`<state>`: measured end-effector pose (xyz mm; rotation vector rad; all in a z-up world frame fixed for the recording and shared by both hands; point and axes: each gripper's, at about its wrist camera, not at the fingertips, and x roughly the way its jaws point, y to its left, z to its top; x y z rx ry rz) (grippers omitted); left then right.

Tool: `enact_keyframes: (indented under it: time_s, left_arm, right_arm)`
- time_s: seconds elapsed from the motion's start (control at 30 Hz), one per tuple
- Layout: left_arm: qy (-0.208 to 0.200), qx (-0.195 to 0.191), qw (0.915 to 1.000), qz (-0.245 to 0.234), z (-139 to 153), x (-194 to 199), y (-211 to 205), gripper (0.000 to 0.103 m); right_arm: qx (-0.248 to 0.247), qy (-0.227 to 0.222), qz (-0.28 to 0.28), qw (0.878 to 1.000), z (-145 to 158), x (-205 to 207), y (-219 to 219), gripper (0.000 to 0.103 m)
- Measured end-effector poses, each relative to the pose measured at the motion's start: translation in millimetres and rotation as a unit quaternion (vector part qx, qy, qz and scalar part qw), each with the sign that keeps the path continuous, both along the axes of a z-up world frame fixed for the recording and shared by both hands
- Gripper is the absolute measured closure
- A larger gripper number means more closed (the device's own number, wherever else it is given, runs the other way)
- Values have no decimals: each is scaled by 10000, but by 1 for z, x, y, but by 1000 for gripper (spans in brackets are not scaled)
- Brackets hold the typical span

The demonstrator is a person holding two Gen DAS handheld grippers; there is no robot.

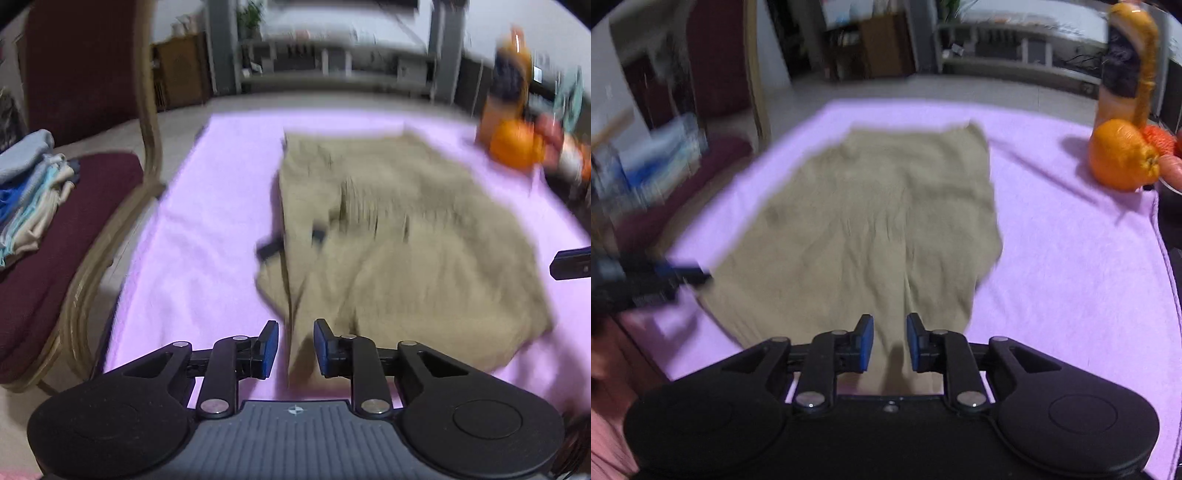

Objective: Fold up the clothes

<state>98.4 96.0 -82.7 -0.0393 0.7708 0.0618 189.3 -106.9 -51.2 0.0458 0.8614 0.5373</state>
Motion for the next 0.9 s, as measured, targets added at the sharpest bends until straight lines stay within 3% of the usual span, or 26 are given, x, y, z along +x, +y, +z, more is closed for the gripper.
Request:
enact_keyframes:
  time_s: [0.1,0.23,0.3,0.4,0.53,0.63,0.7,0.73,0.77,0.83,0.9]
  left_arm:
    - [-382,-145,9991,-141,26,8,-1,76]
    - [-357,88,9985,-413,29,44,-17,74]
    - [-342,299,9978,-488,26,70,-25,74]
    - [-361,198,9974,-593,27,114,-27,76]
    - [-8,-94,9948,-1012,18,185,-24,87]
    - [593,-265,9805,-1854,-7,231,-30,86]
    - [1044,-137,9680,-2277,-31,255,-37,84]
    - [1026,-11,9669,-2337,-39,262,-38,84]
    - [872,66,9674,-2377,-42,268,-38,79]
    - [648,-176,9719,-2258,-44,281,-28,77]
    - [386,-498,9816,-1804,-45,293,-12,77]
  right_arm:
    - [596,-396,-172,9973,38,8,-15,71]
    - [533,-566,-285,9966,48,38,-10,62]
    - [337,-453,-363,9977,36,65,-3,64]
    - [473,-78,-540,9974,10,108,1,87]
    - [1244,549,-370,9900,-18,168,5,85]
    - [1796,1408,152,9735,-44,209,22,75]
    - [1594,1907,457,9675,-69,229,38,74]
    - [1419,2102,585,9655,-82,239,46,78]
    - [1365,2148,678,9647,-91,247,50,88]
    - [1664,2034,598,9630,-96,264,44,89]
    - [1950,1799,204,9639,-100,279,30,90]
